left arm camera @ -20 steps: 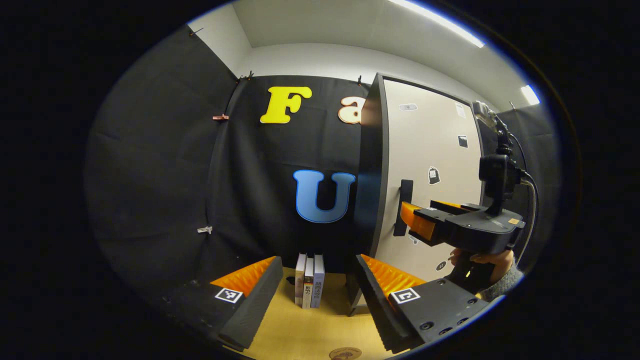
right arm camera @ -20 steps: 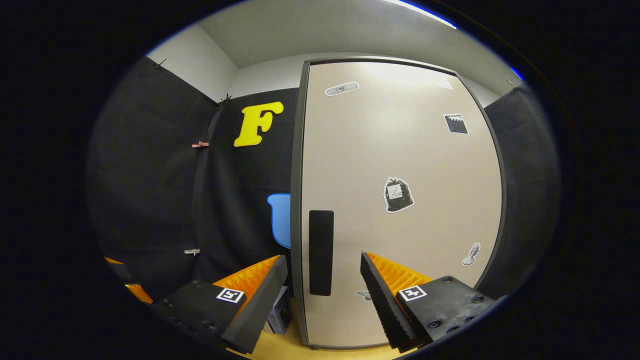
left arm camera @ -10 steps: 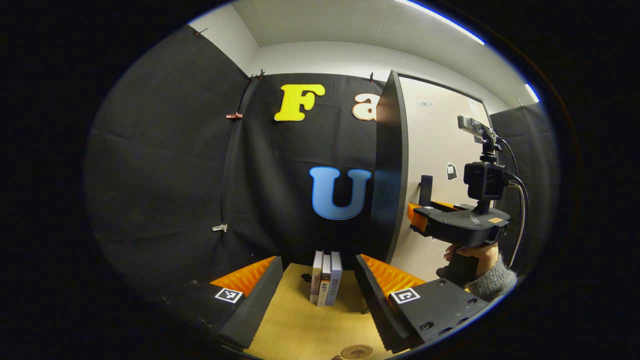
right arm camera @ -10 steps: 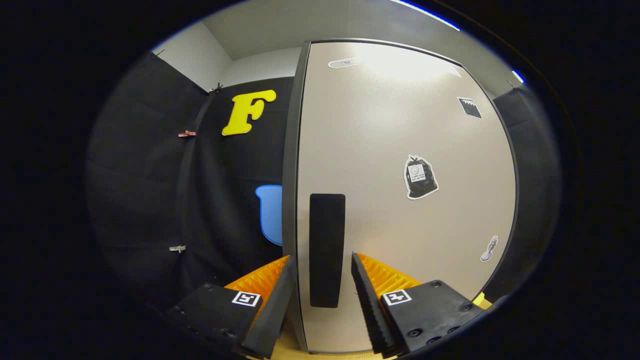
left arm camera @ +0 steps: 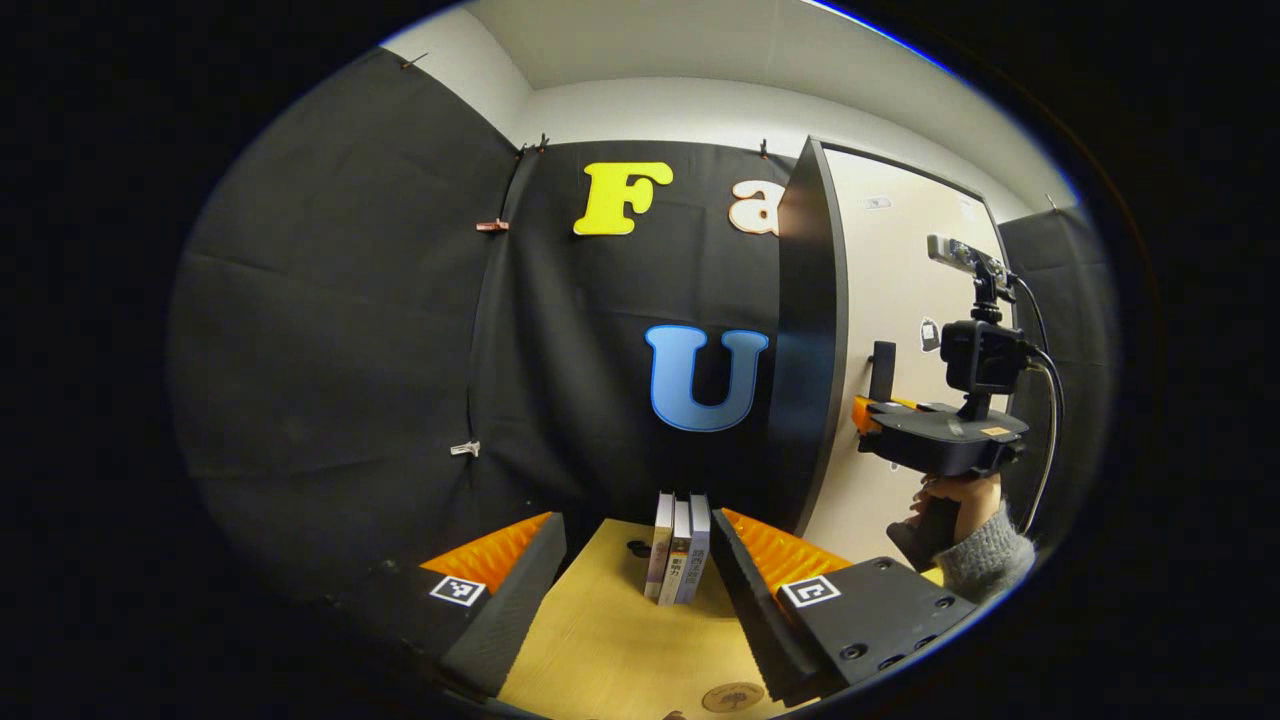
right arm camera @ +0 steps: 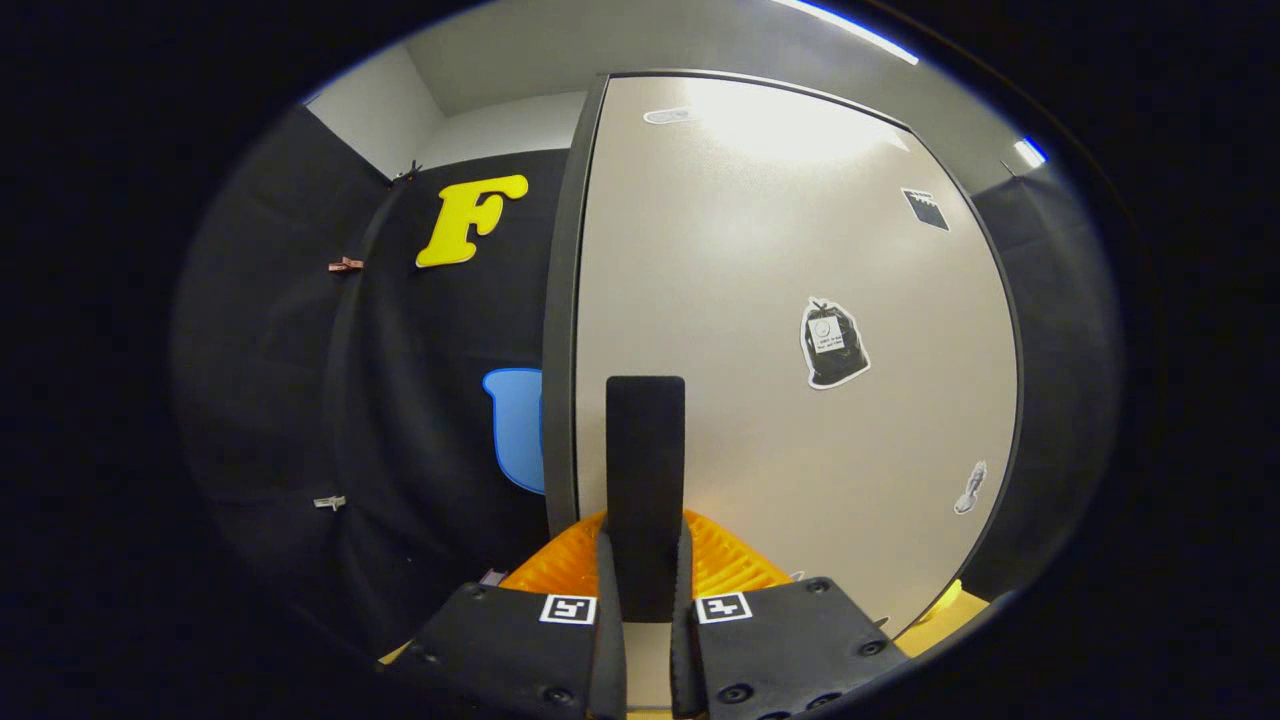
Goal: Open the cabinet door with the right hand, grasp the bottle in the cabinet with the left hand and place it on the coaster, then close the cabinet door with the right hand.
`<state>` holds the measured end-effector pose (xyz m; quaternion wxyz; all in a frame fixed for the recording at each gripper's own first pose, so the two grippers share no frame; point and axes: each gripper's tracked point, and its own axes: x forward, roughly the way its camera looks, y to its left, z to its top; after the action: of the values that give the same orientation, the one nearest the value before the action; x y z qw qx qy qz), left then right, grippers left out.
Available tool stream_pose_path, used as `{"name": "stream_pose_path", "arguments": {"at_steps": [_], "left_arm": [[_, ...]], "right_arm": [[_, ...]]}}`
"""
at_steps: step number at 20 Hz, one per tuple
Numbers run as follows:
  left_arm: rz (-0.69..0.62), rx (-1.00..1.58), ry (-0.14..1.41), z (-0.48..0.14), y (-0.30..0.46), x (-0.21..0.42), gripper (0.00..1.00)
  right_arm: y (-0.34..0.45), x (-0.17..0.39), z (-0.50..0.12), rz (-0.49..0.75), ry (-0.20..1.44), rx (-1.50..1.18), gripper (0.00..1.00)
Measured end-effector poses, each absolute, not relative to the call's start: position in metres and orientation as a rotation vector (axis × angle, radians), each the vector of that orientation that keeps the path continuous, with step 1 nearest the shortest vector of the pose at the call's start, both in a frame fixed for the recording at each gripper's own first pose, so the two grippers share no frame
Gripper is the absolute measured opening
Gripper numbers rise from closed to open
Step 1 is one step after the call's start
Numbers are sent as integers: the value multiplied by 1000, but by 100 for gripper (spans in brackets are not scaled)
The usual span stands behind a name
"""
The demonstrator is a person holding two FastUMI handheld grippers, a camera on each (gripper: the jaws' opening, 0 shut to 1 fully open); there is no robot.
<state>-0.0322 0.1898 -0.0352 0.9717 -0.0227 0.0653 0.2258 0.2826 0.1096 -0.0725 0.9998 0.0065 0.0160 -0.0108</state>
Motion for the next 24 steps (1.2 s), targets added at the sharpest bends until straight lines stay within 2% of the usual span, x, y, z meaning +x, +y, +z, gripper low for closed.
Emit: {"name": "stream_pose_path", "arguments": {"at_steps": [1, 2, 3, 4, 12, 13, 14, 15, 24], "left_arm": [[456, -46, 134, -35, 190, -34, 92], [458, -45, 132, -35, 190, -36, 92], [459, -44, 128, -33, 190, -38, 92], [459, -42, 123, -32, 190, -40, 92], [429, -30, 102, -24, 171, -51, 92], [421, -26, 102, -23, 166, -51, 87], [410, -22, 102, -22, 161, -51, 87], [397, -19, 101, -20, 156, -51, 92], [242, 27, 82, -12, 92, -42, 91]], "right_arm": [[110, 283, -74, -22, 41, 12, 21], [110, 283, -76, -19, 52, 3, 12], [110, 282, -74, -16, 53, 2, 11], [110, 279, -75, -9, 62, 1, 5], [108, 238, -70, 62, 91, 29, 5], [107, 230, -69, 70, 95, 32, 5], [105, 223, -68, 78, 96, 30, 5], [103, 215, -66, 84, 99, 26, 5], [68, 148, -56, 114, 147, 13, 5]]}}
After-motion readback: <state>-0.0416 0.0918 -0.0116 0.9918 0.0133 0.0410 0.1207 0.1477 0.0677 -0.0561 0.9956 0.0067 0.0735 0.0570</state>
